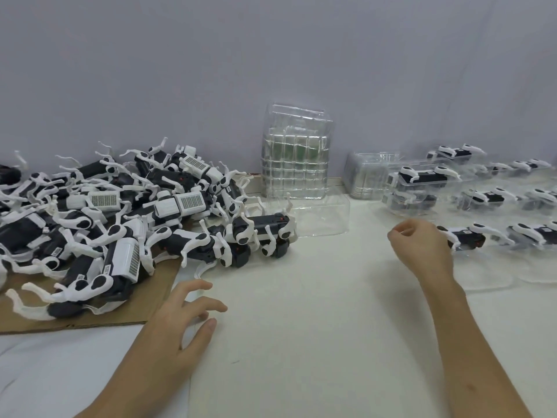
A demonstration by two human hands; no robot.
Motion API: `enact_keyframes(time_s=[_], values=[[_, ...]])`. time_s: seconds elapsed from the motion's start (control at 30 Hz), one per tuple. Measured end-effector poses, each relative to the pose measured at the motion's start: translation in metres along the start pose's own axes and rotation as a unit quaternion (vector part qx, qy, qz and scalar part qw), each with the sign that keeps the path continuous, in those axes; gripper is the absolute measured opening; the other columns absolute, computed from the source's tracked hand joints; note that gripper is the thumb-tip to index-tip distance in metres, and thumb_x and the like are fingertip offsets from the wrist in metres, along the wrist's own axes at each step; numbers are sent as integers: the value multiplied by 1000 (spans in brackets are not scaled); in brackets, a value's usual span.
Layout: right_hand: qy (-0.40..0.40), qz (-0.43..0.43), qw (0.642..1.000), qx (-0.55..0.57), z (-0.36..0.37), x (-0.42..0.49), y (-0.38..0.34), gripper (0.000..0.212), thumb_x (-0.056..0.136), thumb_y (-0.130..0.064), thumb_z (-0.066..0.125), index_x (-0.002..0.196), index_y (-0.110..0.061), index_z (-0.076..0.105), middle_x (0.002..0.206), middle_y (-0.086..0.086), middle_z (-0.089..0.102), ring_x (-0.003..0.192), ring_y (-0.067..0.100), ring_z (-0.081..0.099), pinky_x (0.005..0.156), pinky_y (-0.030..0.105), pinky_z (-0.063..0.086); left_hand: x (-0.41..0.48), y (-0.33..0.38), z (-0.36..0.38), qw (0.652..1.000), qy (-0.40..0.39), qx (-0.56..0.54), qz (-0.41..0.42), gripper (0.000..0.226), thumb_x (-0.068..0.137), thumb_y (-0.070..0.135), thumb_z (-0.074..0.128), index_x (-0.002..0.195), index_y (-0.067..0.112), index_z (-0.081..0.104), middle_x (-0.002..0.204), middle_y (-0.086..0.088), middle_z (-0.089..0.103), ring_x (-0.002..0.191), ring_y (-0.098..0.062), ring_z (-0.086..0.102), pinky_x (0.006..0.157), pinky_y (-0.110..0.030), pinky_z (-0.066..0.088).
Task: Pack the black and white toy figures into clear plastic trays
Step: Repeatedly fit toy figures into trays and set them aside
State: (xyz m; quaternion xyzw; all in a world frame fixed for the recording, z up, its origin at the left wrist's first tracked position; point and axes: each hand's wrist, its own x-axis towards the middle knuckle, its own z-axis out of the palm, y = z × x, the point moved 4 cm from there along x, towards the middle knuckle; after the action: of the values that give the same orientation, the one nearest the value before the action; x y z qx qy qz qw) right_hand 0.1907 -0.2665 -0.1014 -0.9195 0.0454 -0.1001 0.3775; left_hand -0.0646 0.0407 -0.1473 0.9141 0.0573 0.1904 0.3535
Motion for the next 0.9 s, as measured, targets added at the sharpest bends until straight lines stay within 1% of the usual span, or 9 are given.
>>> enact_keyframes(time_s=[0.13,0.23,0.33,0.4,0.47,0.57,0.7,0.8,0.9], values=[[-13,30,999,-31,-1,5,14,32,88,-25,58,119,-16,60,129,12,57,120,32,52,98,42,41,0,1,2,1000,-5,2,1,30,92,13,64,96,42,69,127,30,43,102,0,60,89,-20,44],[-29,53,996,-66,0,9,28,33,90,-24,55,121,-13,58,121,13,63,119,31,55,117,43,23,0,2,1,1000,0,4,5,30,91,13,64,96,42,69,126,29,45,101,2,60,88,-25,46],[-23,61,996,-63,1,11,34,29,89,-19,54,117,-13,59,114,12,65,116,30,55,122,46,4,0,2,0,1000,0,5,1,30,91,13,65,95,43,68,127,27,45,101,6,60,86,-29,49],[-15,41,999,-22,3,7,27,22,89,-16,55,110,-15,62,114,10,66,110,29,58,114,45,29,0,4,0,1000,-1,6,-1,30,91,13,66,95,43,68,128,26,46,102,7,59,87,-30,50],[-7,-20,999,46,10,0,8,15,89,-14,58,101,-18,66,107,4,69,98,24,63,89,36,48,0,5,0,1000,-6,14,-2,29,92,15,65,95,44,67,128,27,45,103,7,58,87,-31,51],[-7,-178,974,138,30,-28,-34,20,88,-10,62,99,-27,65,101,-9,68,82,-1,63,74,23,50,0,5,-1,999,-21,29,-6,27,93,20,63,95,48,64,127,30,43,103,6,58,88,-33,50],[-172,-321,919,150,81,-73,-67,66,91,-21,67,147,-35,36,142,-26,41,115,-17,46,92,8,38,-1,4,-1,999,-37,40,-5,22,96,27,59,98,48,63,127,36,37,103,4,57,90,-33,48],[-227,-394,883,117,100,-94,-72,82,88,-24,70,153,-39,22,146,-30,34,129,-12,34,100,0,24,-2,3,-1,998,-33,44,3,20,96,29,58,99,48,63,128,39,34,103,2,58,91,-32,47],[-212,-422,866,164,103,-103,-76,69,83,-17,73,140,-37,41,116,-23,51,107,4,52,88,10,39,-2,4,0,998,-29,51,17,20,96,30,59,100,48,63,128,39,34,106,5,54,90,-32,47]])
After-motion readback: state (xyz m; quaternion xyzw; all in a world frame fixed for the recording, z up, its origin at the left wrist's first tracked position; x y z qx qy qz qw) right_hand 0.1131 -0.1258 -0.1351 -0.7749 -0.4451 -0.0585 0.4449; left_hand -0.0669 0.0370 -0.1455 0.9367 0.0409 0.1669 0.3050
